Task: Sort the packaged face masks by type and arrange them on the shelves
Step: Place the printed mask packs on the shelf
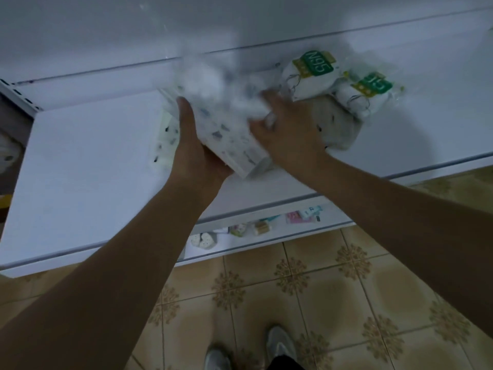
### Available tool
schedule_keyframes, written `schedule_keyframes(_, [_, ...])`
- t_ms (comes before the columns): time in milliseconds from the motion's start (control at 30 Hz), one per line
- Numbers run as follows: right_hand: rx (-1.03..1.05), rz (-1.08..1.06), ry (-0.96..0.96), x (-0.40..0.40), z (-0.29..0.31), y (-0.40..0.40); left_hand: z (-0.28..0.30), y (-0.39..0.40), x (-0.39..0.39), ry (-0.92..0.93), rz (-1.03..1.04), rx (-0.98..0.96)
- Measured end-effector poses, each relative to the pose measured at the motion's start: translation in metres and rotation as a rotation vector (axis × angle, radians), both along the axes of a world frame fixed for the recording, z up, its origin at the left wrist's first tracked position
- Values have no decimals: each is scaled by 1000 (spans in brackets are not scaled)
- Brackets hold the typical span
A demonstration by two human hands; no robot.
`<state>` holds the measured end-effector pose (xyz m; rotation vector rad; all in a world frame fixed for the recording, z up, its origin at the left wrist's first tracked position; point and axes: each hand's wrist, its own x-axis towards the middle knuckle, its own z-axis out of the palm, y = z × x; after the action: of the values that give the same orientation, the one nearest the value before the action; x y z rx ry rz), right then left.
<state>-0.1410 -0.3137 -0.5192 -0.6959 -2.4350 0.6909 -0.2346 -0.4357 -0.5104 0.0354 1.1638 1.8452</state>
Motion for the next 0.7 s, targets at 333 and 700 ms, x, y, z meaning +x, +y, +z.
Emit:
schedule_keyframes(333, [-57,-225,-501,-6,-21,30,-18,-11,-39,206,175,-182])
schedule_keyframes(700, [-577,-339,-6,-30,-4,53,-18,-16,-34,192,56,-244])
